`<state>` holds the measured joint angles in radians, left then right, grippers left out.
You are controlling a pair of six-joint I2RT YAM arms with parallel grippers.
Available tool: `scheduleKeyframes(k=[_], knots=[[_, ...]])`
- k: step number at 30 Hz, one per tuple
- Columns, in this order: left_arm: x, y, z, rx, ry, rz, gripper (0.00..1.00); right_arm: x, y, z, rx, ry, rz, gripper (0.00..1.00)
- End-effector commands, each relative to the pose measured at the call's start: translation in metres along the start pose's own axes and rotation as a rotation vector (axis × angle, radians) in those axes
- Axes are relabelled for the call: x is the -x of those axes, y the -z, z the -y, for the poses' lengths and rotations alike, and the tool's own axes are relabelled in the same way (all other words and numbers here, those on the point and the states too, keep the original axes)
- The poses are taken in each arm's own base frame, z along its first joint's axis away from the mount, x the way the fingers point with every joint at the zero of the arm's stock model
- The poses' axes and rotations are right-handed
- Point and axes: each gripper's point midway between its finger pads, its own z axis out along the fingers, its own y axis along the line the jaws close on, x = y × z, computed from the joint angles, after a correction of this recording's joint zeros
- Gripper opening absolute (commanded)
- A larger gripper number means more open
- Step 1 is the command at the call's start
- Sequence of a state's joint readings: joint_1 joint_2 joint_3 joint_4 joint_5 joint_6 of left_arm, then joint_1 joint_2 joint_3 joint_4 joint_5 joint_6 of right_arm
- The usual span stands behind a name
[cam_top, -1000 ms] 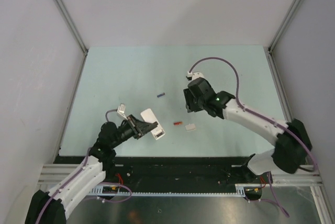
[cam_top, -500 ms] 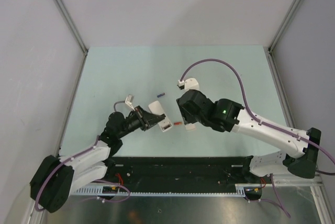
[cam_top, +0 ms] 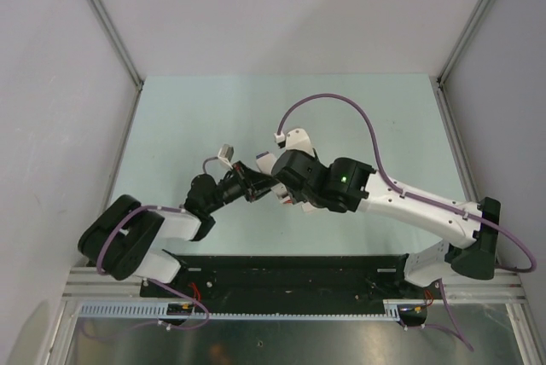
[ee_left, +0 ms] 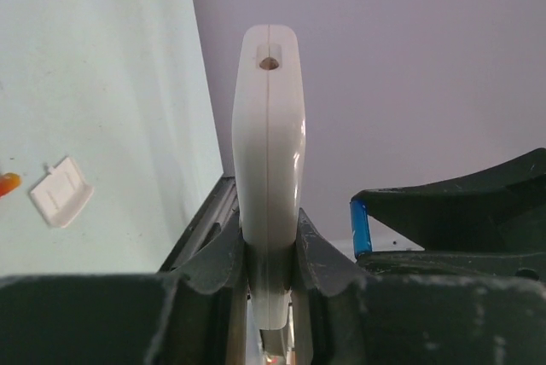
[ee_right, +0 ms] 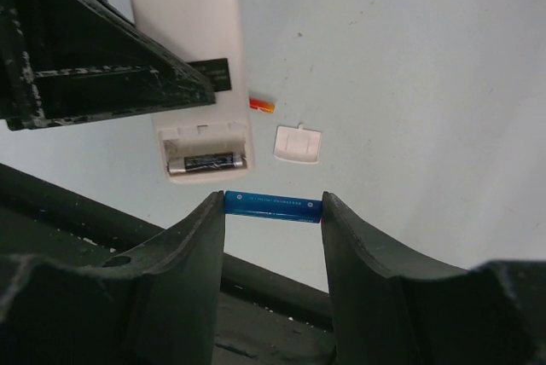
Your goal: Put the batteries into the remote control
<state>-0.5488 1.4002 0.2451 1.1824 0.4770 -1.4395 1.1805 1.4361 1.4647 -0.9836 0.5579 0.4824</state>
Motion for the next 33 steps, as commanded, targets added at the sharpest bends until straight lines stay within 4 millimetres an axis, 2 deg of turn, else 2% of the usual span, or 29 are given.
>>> scheduleKeyframes(k=[1,12,17,33], knots=[[0.001,-0.008,0.061,-0.232,-0.044,-0.025,0.00,0.020,0.003,-0.001,-0.027,-0.018,0.037,0.28],[-0.004,-0.010,0.057,-0.230,-0.064,-0.047,0.00,0.014,-0.015,-0.013,-0.024,0.023,-0.002,0.27],[-0.005,-0.006,0.055,-0.224,-0.066,-0.036,0.00,0.014,-0.017,-0.016,-0.010,0.024,-0.005,0.27],[-0.012,-0.005,0.046,-0.200,-0.041,-0.042,0.00,-0.004,-0.025,-0.021,-0.041,0.100,-0.058,0.28]])
